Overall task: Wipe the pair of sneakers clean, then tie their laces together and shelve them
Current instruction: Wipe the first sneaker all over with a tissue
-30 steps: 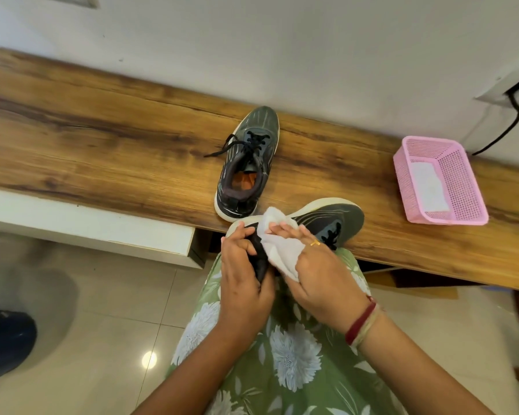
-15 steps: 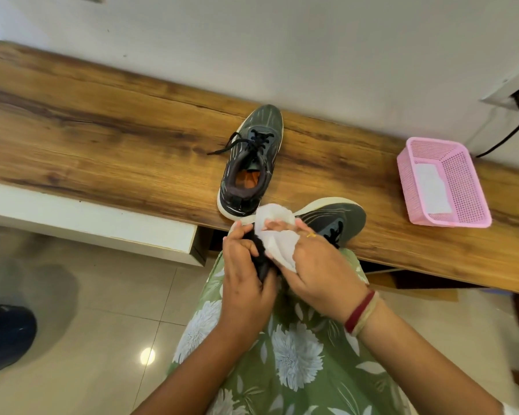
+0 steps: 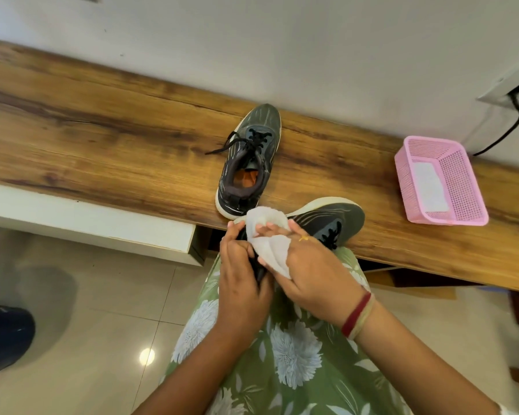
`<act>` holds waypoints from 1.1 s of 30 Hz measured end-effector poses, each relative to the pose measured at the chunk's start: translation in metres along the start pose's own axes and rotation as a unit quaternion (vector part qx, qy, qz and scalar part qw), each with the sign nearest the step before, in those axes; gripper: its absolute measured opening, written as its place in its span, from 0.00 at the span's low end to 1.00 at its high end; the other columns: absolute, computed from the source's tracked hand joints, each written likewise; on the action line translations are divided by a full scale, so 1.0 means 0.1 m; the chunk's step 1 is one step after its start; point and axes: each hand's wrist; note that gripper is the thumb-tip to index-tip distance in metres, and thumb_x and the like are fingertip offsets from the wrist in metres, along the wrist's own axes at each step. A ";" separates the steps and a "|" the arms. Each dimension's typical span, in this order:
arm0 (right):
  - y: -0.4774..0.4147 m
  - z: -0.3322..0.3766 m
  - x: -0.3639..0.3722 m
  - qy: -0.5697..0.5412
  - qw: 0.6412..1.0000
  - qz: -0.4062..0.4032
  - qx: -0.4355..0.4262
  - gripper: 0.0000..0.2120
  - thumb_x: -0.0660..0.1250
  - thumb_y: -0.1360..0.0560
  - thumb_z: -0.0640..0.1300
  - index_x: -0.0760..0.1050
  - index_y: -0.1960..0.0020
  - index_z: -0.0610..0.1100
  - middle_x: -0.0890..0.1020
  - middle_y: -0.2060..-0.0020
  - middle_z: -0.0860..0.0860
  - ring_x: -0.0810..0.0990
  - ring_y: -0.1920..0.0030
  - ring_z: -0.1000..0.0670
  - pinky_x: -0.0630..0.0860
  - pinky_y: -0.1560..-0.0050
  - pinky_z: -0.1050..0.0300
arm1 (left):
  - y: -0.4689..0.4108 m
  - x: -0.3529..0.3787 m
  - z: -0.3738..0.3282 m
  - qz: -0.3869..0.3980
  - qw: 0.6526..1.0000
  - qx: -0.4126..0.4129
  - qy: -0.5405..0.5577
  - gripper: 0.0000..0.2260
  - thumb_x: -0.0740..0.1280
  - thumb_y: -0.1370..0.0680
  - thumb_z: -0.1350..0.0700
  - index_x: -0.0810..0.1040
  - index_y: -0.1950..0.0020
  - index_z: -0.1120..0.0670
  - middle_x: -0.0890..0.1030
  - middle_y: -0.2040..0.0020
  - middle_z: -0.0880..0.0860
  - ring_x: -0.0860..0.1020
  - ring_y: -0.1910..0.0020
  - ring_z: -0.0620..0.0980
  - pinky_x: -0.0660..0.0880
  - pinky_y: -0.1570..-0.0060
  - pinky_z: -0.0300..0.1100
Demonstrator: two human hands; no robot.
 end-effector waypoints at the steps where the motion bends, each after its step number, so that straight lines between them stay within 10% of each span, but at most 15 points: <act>1: 0.03 0.02 0.01 -0.026 1.000 0.001 -0.005 0.22 0.53 0.22 0.51 0.71 0.33 0.43 0.76 0.36 0.47 0.71 0.33 0.50 0.50 0.28 0.61 | 0.00 0.00 0.00 0.002 1.000 0.005 -0.001 0.08 0.60 0.26 0.53 0.61 0.52 0.48 0.64 0.33 0.49 0.61 0.27 0.50 0.72 0.41 0.55; 5: 0.28 -0.07 -0.15 -0.161 0.986 -0.024 0.034 0.27 0.49 0.22 0.62 0.74 0.36 0.48 0.82 0.50 0.60 0.77 0.43 0.56 0.59 0.33 0.69 | 0.02 -0.02 0.00 0.017 1.000 0.011 -0.008 0.13 0.62 0.28 0.59 0.60 0.49 0.48 0.64 0.33 0.50 0.64 0.30 0.58 0.72 0.44 0.61; 7: 0.36 -0.15 -0.25 -0.247 0.952 -0.132 0.125 0.17 0.55 0.22 0.59 0.77 0.45 0.51 0.78 0.67 0.65 0.78 0.61 0.57 0.73 0.55 0.66 | 0.01 -0.03 -0.03 0.015 1.000 0.010 -0.011 0.15 0.62 0.29 0.59 0.61 0.46 0.48 0.65 0.38 0.50 0.68 0.35 0.64 0.73 0.47 0.62; 10: 0.30 -0.24 -0.24 -0.250 0.911 -0.245 0.217 0.20 0.55 0.21 0.59 0.75 0.59 0.45 0.68 0.75 0.58 0.67 0.73 0.59 0.62 0.71 0.63 | 0.00 -0.03 -0.07 0.010 1.000 0.010 -0.015 0.19 0.63 0.29 0.61 0.61 0.43 0.48 0.66 0.43 0.52 0.70 0.38 0.67 0.74 0.49 0.63; 13: 0.08 -0.06 -0.10 -0.209 0.952 -0.165 0.150 0.16 0.56 0.21 0.53 0.77 0.43 0.46 0.78 0.59 0.63 0.75 0.57 0.66 0.70 0.54 0.70 | 0.01 -0.02 -0.05 0.010 1.000 0.015 -0.013 0.17 0.61 0.29 0.59 0.61 0.42 0.49 0.64 0.38 0.46 0.68 0.33 0.62 0.74 0.46 0.61; 16: 0.03 0.09 0.09 -0.111 0.991 -0.064 0.025 0.19 0.56 0.21 0.49 0.73 0.35 0.43 0.77 0.38 0.50 0.71 0.36 0.55 0.54 0.29 0.63 | 0.03 -0.01 -0.01 0.011 1.000 -0.004 0.004 0.20 0.62 0.27 0.54 0.60 0.36 0.50 0.61 0.30 0.43 0.65 0.28 0.57 0.71 0.40 0.61; 33: 0.04 0.06 0.12 -0.064 0.997 -0.042 0.021 0.27 0.49 0.20 0.56 0.72 0.33 0.40 0.76 0.36 0.47 0.69 0.32 0.52 0.52 0.27 0.59 | 0.03 -0.02 -0.05 0.041 0.999 0.001 -0.018 0.35 0.57 0.23 0.52 0.38 0.24 0.39 0.55 0.22 0.51 0.55 0.23 0.50 0.60 0.30 0.62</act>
Point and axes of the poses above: each hand's wrist, its own y-axis away from the middle knuckle, its own x-axis out of the palm, z = x × y
